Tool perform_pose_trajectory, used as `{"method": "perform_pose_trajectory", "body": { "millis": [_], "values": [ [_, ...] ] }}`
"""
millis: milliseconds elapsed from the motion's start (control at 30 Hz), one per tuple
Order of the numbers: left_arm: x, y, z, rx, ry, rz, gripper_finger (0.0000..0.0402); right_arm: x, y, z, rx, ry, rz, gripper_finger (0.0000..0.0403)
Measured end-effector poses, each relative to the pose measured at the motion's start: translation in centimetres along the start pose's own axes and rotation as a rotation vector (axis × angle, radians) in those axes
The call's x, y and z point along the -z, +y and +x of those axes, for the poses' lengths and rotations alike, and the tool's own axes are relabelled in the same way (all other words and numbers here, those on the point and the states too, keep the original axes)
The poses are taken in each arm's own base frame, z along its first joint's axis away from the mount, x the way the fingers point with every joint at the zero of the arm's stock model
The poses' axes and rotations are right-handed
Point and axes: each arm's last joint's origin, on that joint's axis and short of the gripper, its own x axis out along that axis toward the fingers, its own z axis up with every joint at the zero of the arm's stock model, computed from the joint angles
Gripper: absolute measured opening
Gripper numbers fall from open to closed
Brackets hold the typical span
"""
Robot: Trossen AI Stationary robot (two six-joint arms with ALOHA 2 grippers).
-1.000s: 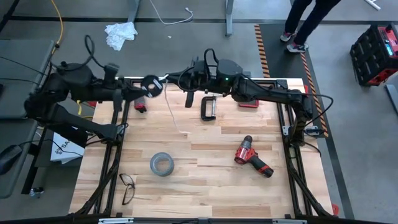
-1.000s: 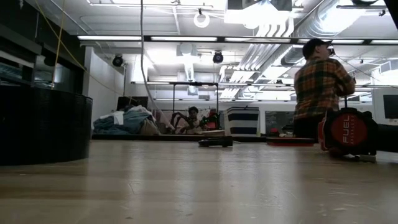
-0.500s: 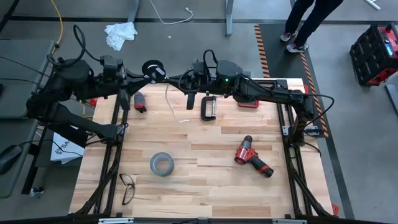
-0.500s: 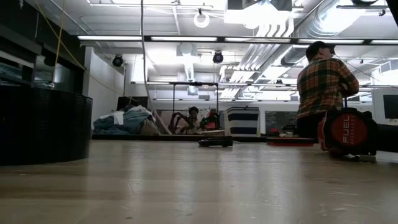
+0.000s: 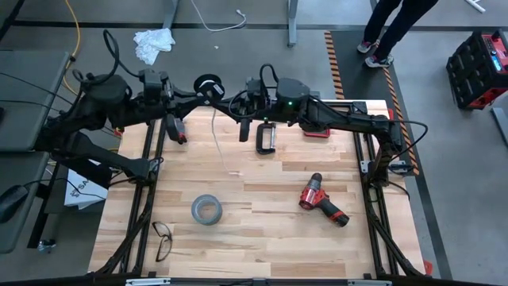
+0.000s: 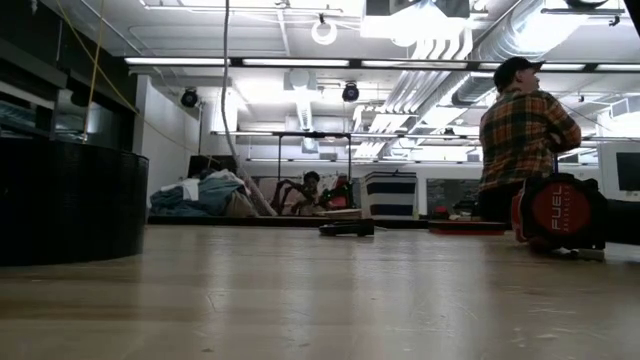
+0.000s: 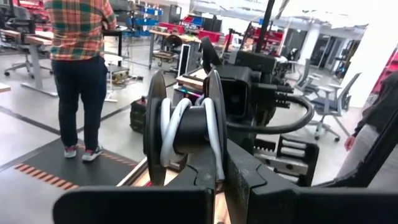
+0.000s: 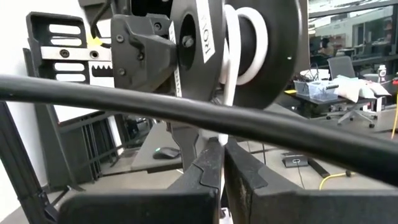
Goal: Coil cords
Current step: Coil the white wire
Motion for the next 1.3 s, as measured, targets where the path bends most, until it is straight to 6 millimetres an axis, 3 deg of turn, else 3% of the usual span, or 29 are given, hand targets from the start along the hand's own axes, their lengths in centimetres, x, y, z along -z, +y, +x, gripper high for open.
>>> {"method": "perform_pose_trajectory", "body": {
  "millis": [600, 1100, 1300],
  "values": [
    [-0.6, 0.1, 0.1, -0.003, -0.063, 0.001, 0.0005, 0.4, 0.2, 0.1, -0.011, 0.015, 0.009, 0.0002],
    [-1.6, 0.0, -0.1, -0.003, -0.150, 0.013, 0.0005, 0.9, 0.2, 0.3, -0.014, 0.047, -0.015, 0.0063],
    [-1.8, 0.0, -0.2, -0.009, -0.175, 0.031, 0.0005, 0.9, 0.2, 0.3, -0.012, 0.047, -0.015, 0.0069]
  ]
}}
